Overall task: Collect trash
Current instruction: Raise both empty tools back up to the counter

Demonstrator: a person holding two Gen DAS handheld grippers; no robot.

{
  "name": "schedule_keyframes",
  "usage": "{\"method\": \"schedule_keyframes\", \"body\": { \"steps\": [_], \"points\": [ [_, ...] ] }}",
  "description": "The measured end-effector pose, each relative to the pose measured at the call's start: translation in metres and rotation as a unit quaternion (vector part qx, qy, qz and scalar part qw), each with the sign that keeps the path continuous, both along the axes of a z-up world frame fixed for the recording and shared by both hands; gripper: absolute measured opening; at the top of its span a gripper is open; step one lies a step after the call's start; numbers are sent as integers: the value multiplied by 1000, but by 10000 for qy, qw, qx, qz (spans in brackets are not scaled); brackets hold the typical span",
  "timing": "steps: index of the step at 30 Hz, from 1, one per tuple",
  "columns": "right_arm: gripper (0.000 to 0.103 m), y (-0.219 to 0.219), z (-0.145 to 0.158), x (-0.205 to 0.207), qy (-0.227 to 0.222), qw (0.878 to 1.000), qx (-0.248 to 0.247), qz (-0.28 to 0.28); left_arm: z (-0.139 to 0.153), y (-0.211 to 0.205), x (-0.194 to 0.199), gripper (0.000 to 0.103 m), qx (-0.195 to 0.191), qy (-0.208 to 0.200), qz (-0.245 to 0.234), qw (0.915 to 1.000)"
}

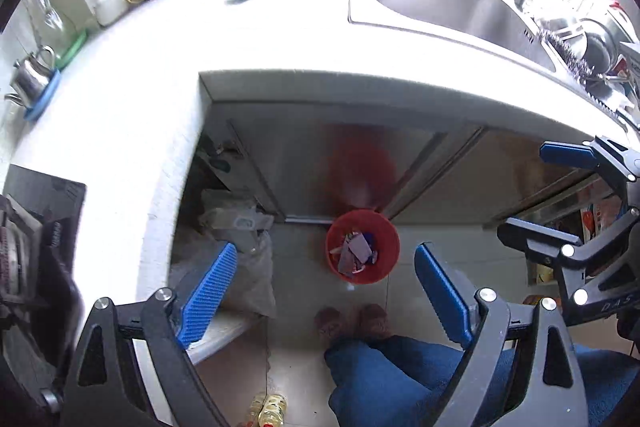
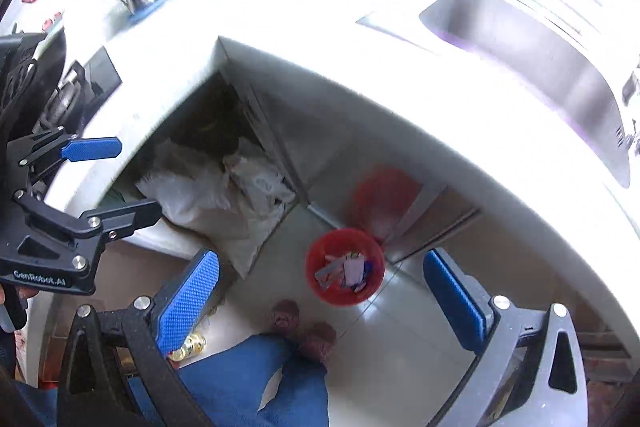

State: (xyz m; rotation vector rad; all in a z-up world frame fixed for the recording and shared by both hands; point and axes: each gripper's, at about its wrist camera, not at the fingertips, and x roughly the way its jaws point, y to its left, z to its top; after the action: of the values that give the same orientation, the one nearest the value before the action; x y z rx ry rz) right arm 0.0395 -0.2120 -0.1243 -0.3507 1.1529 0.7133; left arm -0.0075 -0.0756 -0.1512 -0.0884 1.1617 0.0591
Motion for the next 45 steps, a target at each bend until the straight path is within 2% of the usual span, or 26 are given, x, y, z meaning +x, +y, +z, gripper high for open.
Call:
{"method": "schedule_keyframes", "body": {
  "steps": [8,15,17,24,30,37,45],
  "points": [
    [102,13,45,23,-242,9994,255,-8,60,19,11,89,102,-399,113,9991],
    [102,37,67,66,-449,9976,523,-79,90,52,49,90,80,-707,76,9974],
    [102,47,68,78,-509,9968,600,-118,94,66,65,90,213,-769,108,9968],
    [102,98,72,126,-570,9966,591,-96,98,121,127,91,45,-860,14,9963],
    [102,142,67,166,-520,9974,472,-140,99,163,169,91,247,-771,-6,9967],
    [102,188,53,201,-421,9986,314,34,83,211,203,91,38,-645,86,9979],
    [102,227,24,229,-129,9997,66,210,54,241,237,91,-166,-290,38,9994]
  ]
}}
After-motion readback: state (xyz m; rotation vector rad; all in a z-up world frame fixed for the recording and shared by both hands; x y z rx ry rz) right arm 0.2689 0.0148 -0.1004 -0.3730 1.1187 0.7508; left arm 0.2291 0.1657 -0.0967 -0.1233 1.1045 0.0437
